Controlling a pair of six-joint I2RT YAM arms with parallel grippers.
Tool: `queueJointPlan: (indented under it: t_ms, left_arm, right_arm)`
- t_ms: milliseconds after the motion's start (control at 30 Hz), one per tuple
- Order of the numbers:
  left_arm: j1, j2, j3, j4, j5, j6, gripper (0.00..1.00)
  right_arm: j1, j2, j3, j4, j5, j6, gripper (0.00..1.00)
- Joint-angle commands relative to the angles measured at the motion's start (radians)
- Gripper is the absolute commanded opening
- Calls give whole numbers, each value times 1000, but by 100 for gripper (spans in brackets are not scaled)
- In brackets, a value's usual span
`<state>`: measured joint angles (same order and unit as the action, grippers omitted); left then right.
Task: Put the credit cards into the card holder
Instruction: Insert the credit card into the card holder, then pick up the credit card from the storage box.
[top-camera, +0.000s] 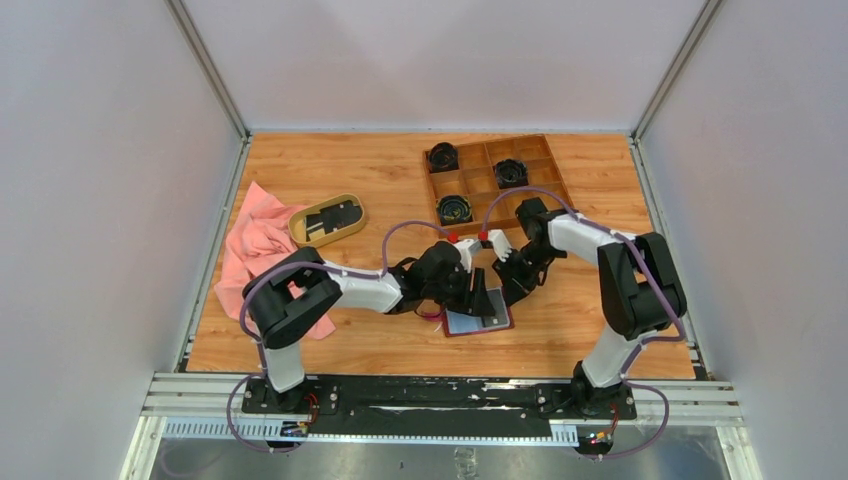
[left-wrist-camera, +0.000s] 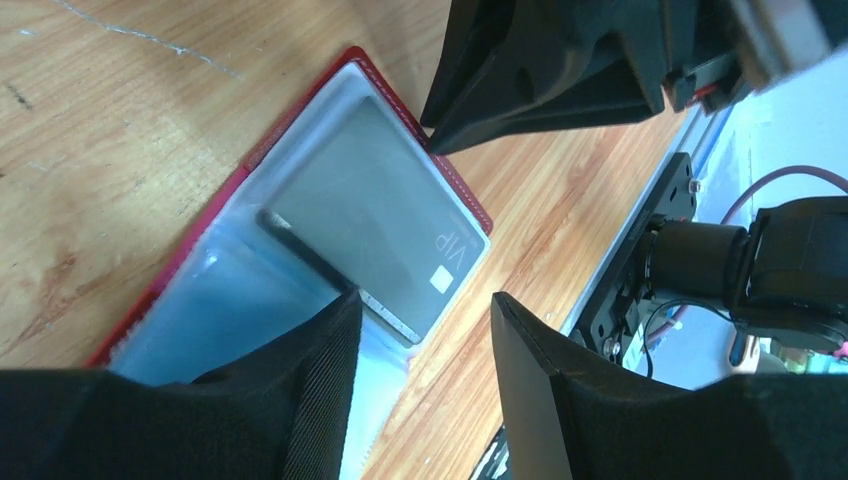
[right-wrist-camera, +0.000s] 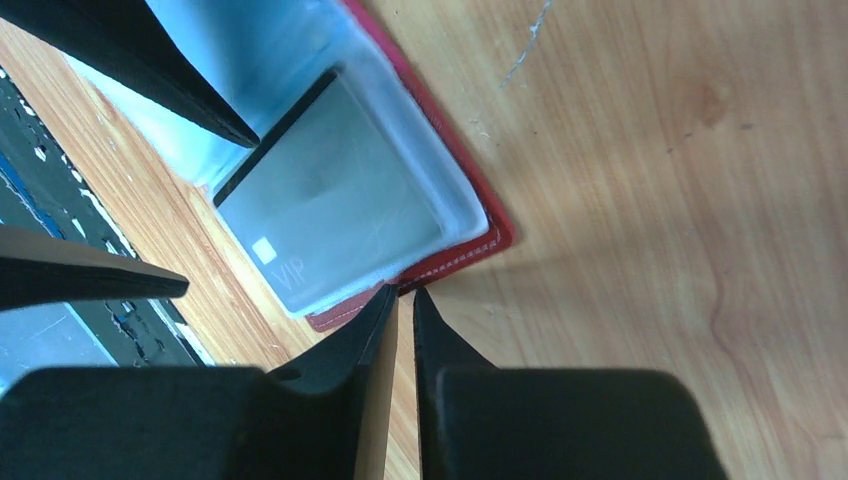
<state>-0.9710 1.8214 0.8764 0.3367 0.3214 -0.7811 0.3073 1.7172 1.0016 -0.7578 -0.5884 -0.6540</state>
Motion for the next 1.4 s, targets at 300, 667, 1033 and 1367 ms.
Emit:
queueJointPlan:
  t_ms: [300, 667, 1033, 1367]
  left_arm:
    - [80, -295, -191, 56, -150, 163, 55]
    - [244, -546, -130, -307, -296, 450, 69]
    - [449, -586, 9, -519, -496, 553, 100]
    - [672, -515, 41, -519, -463, 472, 100]
  right_arm:
    - [-92, -223, 1, -35, -2, -106, 29]
    - [-162, -340, 3, -58, -125, -148, 33]
    - [-194, -379, 19, -71, -196, -150, 34]
    - [-208, -314, 20, -71, -198, -159, 34]
